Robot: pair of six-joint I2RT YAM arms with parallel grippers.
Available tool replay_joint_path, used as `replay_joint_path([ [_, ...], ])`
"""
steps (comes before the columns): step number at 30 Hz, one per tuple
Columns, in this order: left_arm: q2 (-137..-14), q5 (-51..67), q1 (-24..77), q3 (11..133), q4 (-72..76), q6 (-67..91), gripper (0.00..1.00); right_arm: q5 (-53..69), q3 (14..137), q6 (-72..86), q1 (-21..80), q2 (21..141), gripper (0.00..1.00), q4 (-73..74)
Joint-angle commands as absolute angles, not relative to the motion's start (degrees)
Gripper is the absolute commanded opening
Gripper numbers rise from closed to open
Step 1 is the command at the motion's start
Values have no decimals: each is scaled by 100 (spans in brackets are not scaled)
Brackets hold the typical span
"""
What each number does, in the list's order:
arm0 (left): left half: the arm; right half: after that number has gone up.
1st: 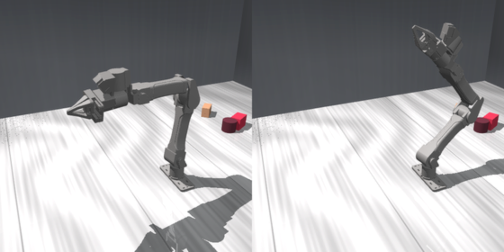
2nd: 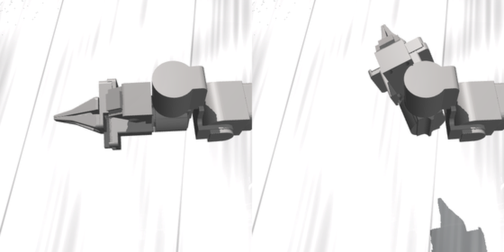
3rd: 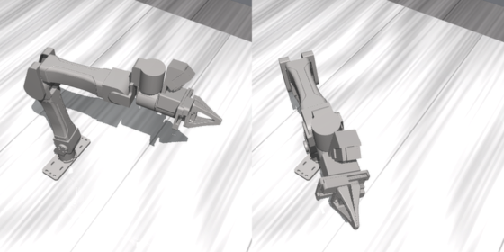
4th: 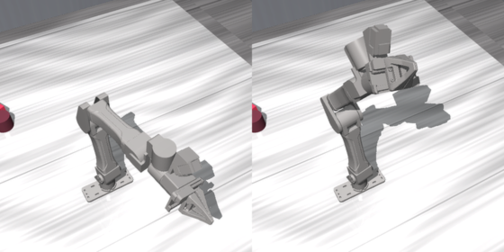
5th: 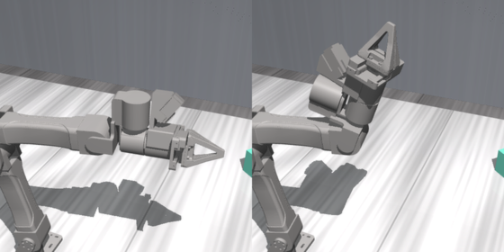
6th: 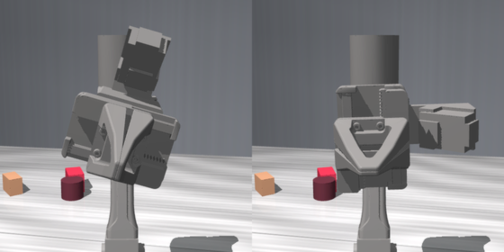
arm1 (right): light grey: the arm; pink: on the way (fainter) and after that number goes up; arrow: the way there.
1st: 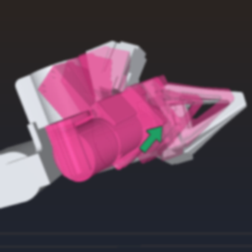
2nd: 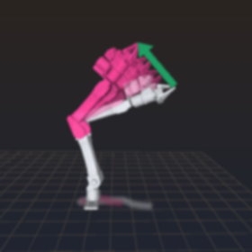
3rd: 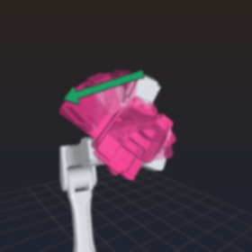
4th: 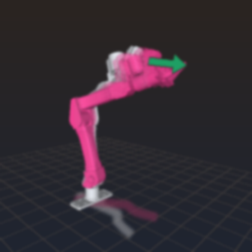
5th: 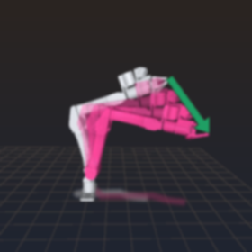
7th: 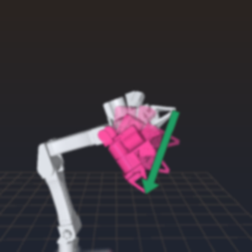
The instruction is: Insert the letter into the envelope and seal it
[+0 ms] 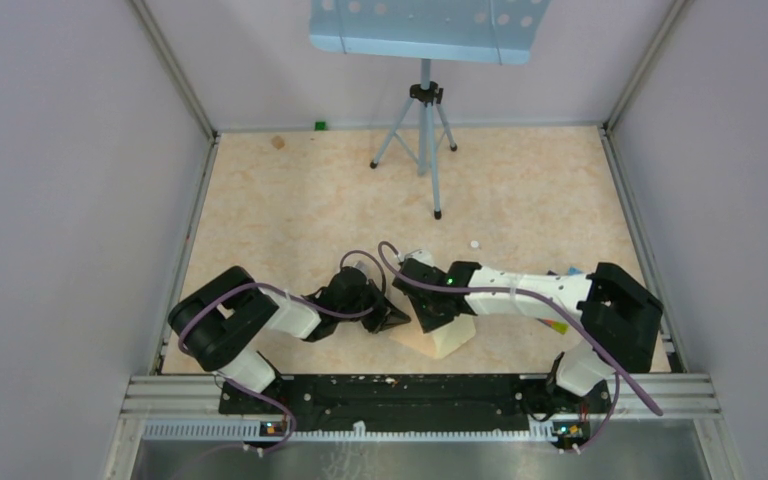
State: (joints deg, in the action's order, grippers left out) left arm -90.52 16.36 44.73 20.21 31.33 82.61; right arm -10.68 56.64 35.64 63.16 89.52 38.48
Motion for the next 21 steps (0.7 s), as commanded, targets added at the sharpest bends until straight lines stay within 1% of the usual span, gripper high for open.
replay_joint_path([
  [1,-9258,1214,4465,1853,2414,8107,0,-1006,5389,3638,6459,9000,0,4546],
  [21,-9324,1256,4466,1916,2340,8042,0,-1427,5577,3765,6453,9186,0,4069],
])
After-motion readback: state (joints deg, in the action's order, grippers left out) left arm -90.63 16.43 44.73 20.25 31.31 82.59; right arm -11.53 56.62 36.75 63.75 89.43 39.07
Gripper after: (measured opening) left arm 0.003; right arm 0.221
